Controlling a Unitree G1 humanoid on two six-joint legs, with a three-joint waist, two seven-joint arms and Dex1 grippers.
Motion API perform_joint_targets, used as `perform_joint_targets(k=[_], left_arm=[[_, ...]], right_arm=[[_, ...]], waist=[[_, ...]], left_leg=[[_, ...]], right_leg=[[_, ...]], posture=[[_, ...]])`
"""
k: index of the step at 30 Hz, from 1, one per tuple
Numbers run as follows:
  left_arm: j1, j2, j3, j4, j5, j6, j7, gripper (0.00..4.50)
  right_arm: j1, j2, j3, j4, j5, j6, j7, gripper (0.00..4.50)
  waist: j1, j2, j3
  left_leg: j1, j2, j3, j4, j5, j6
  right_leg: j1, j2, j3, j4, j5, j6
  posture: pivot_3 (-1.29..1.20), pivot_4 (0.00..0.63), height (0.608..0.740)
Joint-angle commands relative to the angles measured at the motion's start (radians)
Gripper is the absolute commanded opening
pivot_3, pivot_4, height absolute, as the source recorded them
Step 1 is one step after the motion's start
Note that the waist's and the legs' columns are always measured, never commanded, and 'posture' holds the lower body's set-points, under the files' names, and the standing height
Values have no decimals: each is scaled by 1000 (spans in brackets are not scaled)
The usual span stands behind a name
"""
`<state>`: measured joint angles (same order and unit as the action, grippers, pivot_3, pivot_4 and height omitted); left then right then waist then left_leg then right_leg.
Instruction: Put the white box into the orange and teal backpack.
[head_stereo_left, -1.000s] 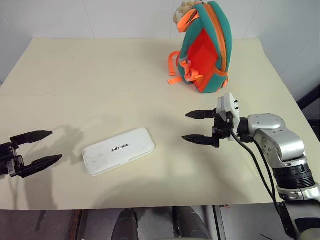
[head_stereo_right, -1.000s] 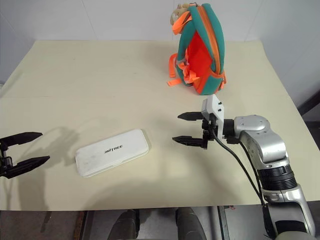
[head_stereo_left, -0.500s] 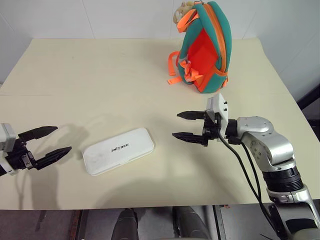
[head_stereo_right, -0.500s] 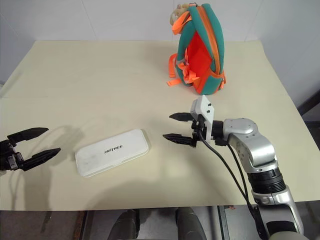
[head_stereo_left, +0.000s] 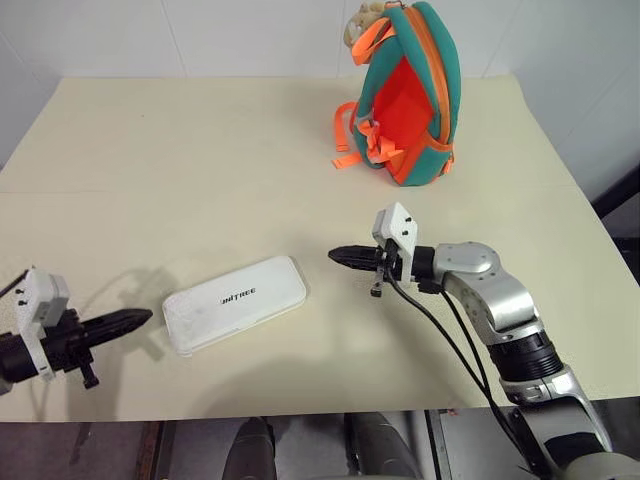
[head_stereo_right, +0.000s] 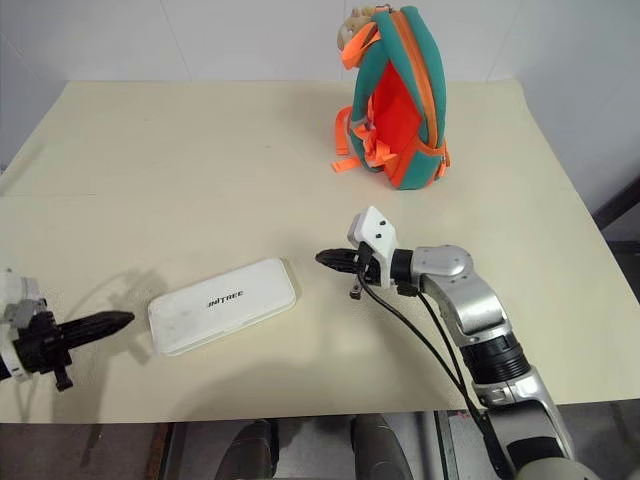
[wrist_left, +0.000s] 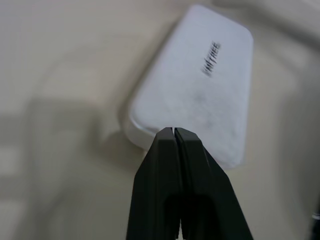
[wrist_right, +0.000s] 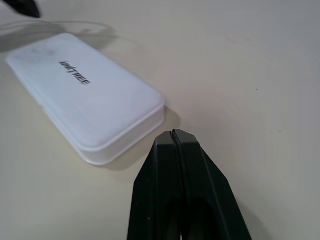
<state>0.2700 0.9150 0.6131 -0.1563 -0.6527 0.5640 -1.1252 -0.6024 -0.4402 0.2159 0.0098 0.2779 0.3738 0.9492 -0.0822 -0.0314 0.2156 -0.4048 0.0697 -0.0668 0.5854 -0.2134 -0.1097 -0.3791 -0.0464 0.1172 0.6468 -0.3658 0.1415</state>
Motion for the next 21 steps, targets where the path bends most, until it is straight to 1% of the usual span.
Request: perform_joint_targets(k=[1,5,11,17,21], left_arm=[[34,4,37,-39,-22,71,35,50],[39,1,6,-74,-10,118,85,50],[9,5,-57,-64,0,141,104,50],[-77,-21,-137,3,36,65,106,50],[-132,-38,-166,41,58,11,96,50]], right_arm=[[-23,19,7,14,-26,-59,-1,0],[-27,36,38,39,-57,-94,18,0],[-15,51,93,32,-86,-92,49,0],[-5,69,128,38,-110,-105,64,0],[-5,81,156,58,-135,-129,73,0]], waist=[[0,0,0],[3,0,0],[3,0,0],[3,0,0],[3,-1,0]], left_leg=[[0,0,0,0,0,0],[0,0,0,1,0,0],[0,0,0,1,0,0],[0,0,0,1,0,0],[0,0,0,2,0,0]], right_leg=[[0,0,0,0,0,0],[0,0,0,0,0,0],[1,0,0,0,0,0],[1,0,0,1,0,0],[1,0,0,1,0,0]], posture=[[0,150,740],[0,150,740],[0,150,740],[0,150,740],[0,150,740]])
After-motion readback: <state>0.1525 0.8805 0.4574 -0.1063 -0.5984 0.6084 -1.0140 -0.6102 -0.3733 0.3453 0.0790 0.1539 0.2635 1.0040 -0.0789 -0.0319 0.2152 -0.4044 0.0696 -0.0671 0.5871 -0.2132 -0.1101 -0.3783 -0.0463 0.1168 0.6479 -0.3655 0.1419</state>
